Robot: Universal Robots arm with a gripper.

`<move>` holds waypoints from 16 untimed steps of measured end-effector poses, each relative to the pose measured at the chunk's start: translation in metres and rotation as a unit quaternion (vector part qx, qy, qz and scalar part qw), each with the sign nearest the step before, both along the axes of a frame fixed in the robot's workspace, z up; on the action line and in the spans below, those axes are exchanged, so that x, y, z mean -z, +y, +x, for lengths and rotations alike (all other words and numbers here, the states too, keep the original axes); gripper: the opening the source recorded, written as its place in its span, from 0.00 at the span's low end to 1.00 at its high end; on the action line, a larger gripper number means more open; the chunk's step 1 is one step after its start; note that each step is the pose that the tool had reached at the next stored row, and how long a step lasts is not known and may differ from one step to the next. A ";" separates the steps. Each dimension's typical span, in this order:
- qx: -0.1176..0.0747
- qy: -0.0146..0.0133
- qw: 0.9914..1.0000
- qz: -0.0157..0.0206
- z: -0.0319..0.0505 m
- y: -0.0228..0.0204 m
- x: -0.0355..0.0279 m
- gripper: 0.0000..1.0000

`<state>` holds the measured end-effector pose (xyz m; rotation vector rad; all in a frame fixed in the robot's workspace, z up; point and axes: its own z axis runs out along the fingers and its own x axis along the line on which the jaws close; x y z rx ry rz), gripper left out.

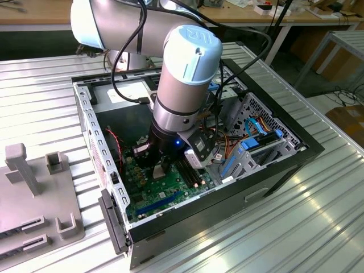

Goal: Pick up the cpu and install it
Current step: 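Place the cpu into insertion slot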

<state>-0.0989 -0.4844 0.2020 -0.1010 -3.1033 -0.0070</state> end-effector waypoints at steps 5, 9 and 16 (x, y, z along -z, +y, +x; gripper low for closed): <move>0.000 0.000 1.000 0.000 -0.0002 0.0000 0.0000 0.45; -0.003 0.000 1.000 0.000 -0.0002 0.0000 0.0000 0.45; -0.007 0.000 1.000 0.000 -0.0005 0.0001 0.0000 0.45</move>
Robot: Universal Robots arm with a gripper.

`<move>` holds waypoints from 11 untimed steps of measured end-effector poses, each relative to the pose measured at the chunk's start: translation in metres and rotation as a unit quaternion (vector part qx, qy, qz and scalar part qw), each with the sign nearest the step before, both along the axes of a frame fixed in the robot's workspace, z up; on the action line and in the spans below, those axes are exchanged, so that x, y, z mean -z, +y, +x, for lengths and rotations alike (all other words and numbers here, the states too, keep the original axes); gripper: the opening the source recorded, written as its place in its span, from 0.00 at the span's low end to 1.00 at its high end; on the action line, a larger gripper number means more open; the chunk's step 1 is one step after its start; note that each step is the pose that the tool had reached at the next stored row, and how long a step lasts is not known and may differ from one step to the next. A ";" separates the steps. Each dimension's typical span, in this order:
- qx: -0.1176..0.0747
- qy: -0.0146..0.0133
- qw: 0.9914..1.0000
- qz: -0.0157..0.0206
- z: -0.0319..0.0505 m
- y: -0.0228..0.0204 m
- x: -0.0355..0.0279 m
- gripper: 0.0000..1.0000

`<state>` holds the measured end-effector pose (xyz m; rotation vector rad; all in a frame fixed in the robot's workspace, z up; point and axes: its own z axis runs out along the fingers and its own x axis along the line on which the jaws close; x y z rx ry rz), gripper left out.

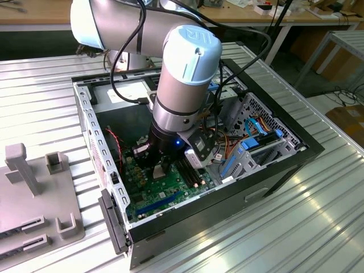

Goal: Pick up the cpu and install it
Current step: 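Place the cpu into insertion slot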

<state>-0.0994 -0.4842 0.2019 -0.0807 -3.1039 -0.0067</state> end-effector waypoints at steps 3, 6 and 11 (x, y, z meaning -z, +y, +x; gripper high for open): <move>0.000 0.000 1.000 0.000 -0.0001 -0.0001 -0.0001 0.45; 0.000 0.000 1.000 0.000 -0.0001 0.0000 -0.0001 0.45; 0.000 0.000 1.000 0.000 -0.0001 0.0000 0.0000 0.45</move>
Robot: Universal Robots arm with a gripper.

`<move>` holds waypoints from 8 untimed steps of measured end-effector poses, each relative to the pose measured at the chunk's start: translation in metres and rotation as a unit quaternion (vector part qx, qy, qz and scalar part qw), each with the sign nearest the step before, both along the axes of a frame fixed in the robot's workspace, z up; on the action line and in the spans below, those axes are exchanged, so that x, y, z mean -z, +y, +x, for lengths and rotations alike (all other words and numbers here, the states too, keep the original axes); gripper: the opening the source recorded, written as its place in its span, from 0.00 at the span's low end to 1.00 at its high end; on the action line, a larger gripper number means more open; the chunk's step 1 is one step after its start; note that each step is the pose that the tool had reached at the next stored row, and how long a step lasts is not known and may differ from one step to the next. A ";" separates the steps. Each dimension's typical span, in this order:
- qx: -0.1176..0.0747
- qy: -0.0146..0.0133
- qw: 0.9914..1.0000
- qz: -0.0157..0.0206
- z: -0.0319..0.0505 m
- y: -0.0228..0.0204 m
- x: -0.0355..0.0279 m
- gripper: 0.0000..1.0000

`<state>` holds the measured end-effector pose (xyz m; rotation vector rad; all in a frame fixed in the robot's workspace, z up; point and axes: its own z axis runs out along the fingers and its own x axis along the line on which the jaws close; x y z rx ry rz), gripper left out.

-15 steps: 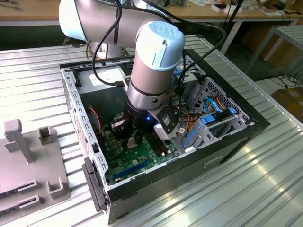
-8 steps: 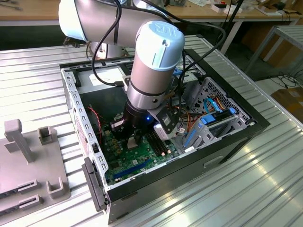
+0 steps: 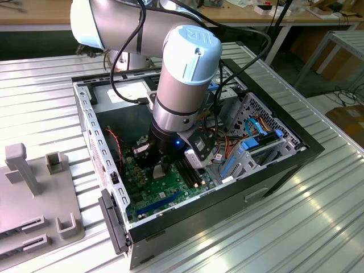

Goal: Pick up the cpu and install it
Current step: 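Place the cpu into insertion slot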

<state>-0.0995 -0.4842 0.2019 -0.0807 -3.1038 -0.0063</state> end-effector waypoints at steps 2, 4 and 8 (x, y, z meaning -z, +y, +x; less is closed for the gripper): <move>0.000 0.000 1.000 0.000 -0.0001 0.0000 0.0000 0.44; 0.000 0.000 1.000 0.000 -0.0001 0.0000 0.0002 0.39; 0.000 0.000 1.000 0.000 0.0000 0.0000 0.0002 0.39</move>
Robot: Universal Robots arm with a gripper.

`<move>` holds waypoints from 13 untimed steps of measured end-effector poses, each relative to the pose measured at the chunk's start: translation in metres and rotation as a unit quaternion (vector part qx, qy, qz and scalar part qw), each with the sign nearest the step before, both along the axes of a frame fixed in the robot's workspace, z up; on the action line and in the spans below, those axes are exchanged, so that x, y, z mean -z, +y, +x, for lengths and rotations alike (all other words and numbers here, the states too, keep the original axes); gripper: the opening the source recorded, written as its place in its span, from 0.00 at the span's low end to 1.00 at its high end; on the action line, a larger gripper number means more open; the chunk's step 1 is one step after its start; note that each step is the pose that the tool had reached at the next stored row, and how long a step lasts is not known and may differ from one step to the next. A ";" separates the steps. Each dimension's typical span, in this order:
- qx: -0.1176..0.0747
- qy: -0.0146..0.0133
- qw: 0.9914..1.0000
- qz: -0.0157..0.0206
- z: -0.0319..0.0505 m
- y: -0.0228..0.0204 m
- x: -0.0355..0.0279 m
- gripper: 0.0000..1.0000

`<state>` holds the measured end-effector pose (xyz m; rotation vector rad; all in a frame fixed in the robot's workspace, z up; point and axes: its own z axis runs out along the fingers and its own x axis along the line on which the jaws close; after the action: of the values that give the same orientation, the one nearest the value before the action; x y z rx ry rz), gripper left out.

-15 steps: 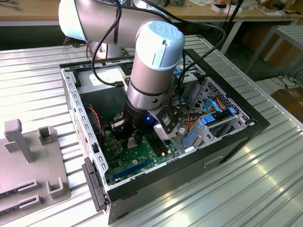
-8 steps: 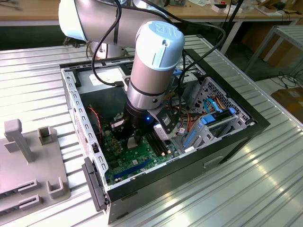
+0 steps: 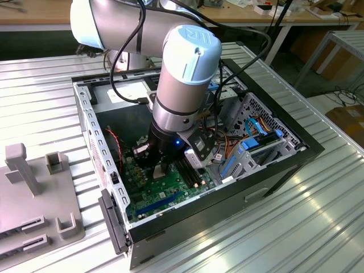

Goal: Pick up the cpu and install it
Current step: 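Place the cpu into insertion slot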

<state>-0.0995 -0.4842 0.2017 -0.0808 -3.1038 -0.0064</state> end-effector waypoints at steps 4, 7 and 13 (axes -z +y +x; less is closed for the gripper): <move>0.000 0.000 1.000 0.000 0.0001 0.0001 -0.0006 0.39; 0.000 0.000 1.000 0.000 0.0004 0.0000 -0.0029 0.39; 0.000 0.000 1.000 0.000 0.0003 0.0000 -0.0036 0.39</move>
<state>-0.0993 -0.4842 0.2053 -0.0800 -3.1030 -0.0065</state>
